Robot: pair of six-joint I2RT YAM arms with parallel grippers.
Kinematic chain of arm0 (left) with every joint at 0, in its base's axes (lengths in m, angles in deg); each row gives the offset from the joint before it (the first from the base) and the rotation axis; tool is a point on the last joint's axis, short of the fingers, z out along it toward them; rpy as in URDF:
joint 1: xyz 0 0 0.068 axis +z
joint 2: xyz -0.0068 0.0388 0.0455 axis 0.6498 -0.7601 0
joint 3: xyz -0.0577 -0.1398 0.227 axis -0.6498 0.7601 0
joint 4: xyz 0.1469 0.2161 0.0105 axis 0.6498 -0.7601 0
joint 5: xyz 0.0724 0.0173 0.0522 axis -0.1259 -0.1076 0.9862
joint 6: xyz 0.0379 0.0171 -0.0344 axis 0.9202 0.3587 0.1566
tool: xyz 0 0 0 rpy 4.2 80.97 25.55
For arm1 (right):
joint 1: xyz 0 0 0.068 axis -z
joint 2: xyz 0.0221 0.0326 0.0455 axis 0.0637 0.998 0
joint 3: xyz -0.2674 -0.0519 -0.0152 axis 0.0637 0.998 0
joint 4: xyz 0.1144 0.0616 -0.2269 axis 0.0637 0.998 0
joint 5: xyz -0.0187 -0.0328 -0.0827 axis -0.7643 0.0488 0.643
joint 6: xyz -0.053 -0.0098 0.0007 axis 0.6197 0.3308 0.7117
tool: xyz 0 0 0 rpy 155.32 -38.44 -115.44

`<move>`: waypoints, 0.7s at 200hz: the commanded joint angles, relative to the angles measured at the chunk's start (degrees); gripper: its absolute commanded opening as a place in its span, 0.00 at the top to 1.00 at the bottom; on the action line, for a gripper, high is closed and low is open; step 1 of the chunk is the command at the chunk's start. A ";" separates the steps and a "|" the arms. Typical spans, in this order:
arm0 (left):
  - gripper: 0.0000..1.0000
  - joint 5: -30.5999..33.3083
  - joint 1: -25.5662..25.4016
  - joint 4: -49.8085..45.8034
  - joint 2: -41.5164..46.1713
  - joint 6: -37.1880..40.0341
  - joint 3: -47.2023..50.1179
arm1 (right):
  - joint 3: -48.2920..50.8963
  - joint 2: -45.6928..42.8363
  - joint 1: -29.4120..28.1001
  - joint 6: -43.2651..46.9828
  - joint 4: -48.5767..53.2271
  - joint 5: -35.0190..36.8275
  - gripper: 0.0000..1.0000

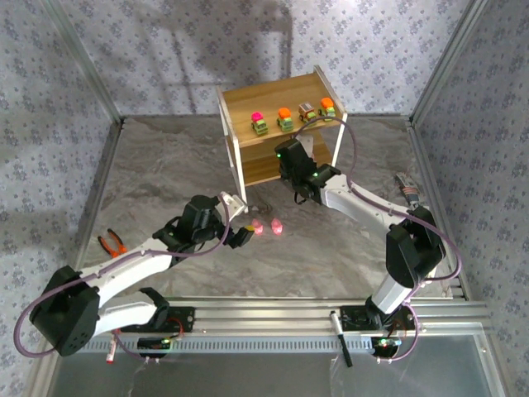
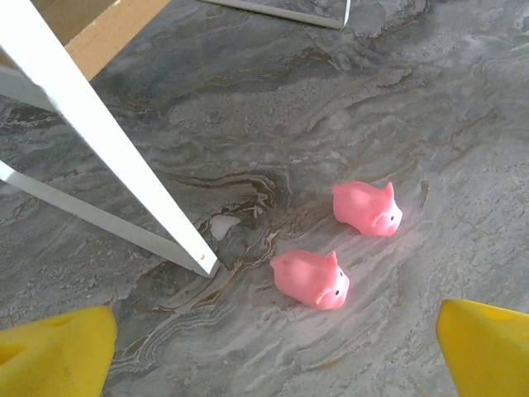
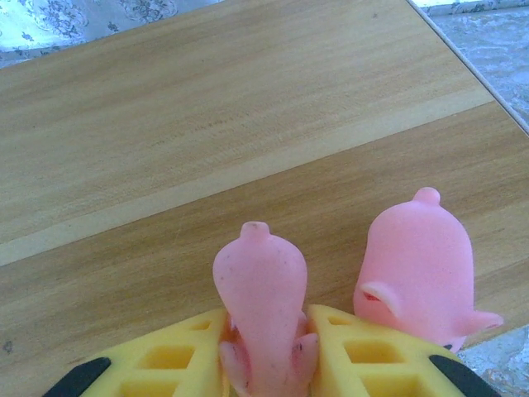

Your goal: Place and organize the plastic toys onto the shelf

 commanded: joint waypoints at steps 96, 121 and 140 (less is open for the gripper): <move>0.00 0.75 0.18 -1.76 1.89 0.90 -0.82 | -4.05 2.08 -1.05 1.70 4.00 3.44 0.68; 0.00 0.83 0.18 -1.56 1.92 1.10 -0.60 | -4.72 2.67 -1.28 1.82 5.06 3.44 0.68; 0.00 0.83 0.24 -1.47 1.92 1.01 -0.57 | -4.56 2.53 -1.23 1.78 5.09 3.44 0.67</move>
